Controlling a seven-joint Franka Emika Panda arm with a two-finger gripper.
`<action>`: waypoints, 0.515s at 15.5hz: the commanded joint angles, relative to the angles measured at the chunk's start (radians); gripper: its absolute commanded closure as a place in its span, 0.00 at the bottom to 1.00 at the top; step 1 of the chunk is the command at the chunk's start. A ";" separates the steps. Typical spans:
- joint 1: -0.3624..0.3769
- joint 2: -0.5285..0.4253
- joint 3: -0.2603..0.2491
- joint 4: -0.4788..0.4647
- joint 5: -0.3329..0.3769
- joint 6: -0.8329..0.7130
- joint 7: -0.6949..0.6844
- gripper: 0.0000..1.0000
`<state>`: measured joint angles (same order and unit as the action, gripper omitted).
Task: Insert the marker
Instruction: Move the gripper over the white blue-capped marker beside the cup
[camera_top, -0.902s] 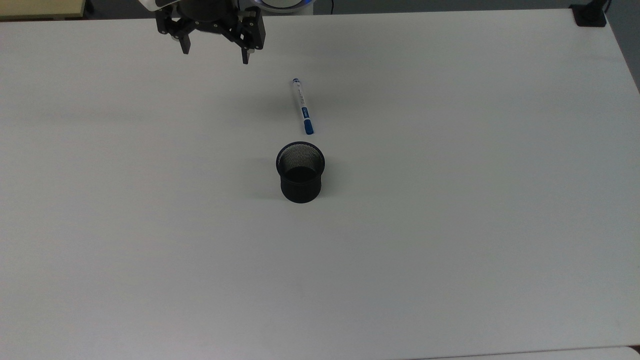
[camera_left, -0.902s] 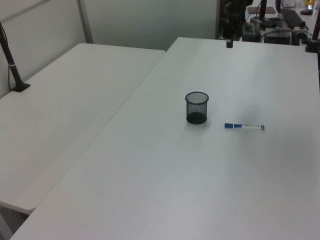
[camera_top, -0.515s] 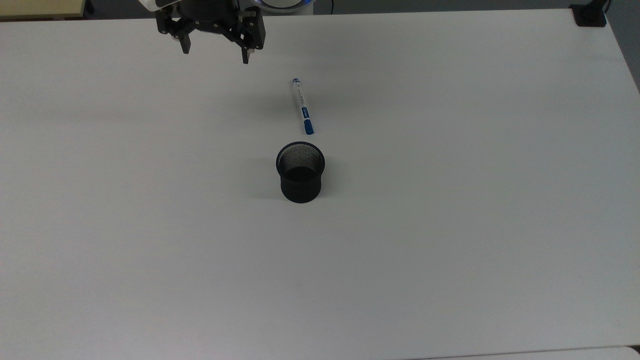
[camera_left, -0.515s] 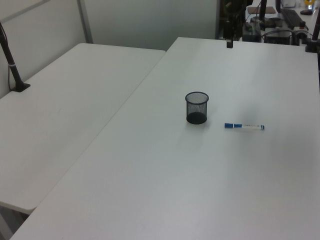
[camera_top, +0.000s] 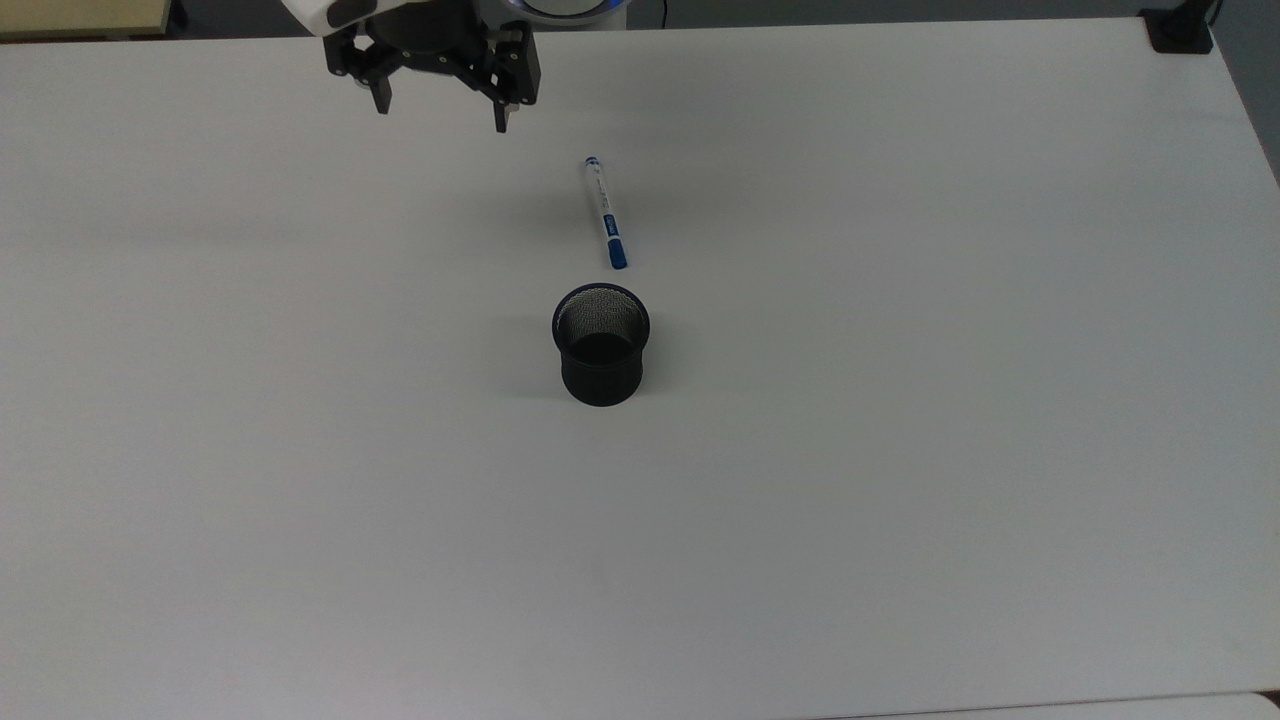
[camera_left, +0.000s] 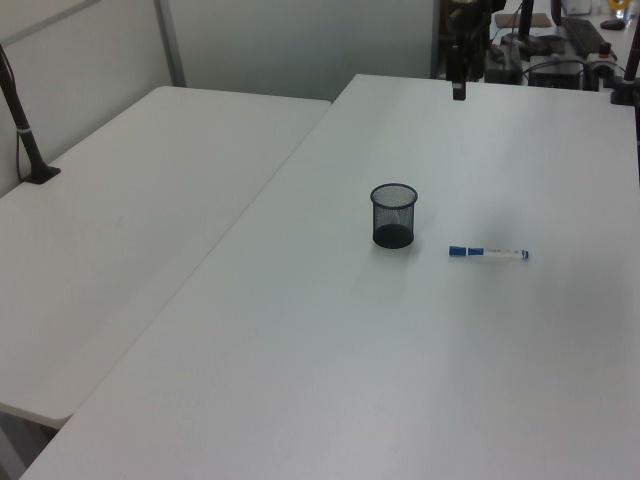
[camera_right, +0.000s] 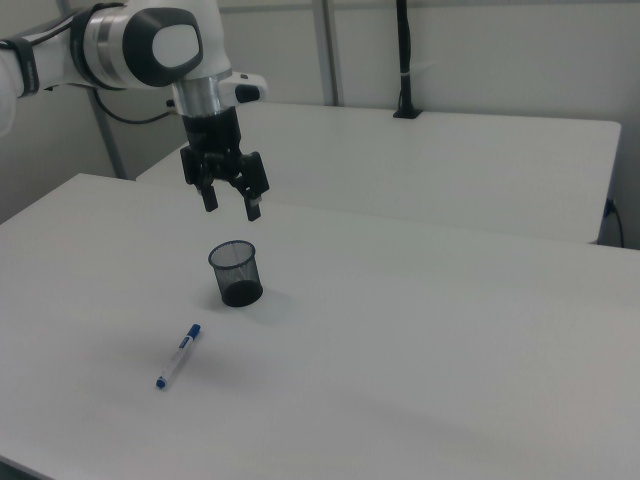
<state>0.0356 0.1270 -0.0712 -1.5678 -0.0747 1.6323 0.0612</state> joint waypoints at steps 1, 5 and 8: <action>0.042 0.039 0.002 -0.012 0.001 -0.011 0.003 0.00; 0.089 0.091 0.002 -0.027 0.021 -0.009 0.005 0.00; 0.121 0.103 0.002 -0.081 0.039 -0.005 -0.008 0.00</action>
<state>0.1219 0.2355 -0.0628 -1.5912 -0.0576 1.6323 0.0624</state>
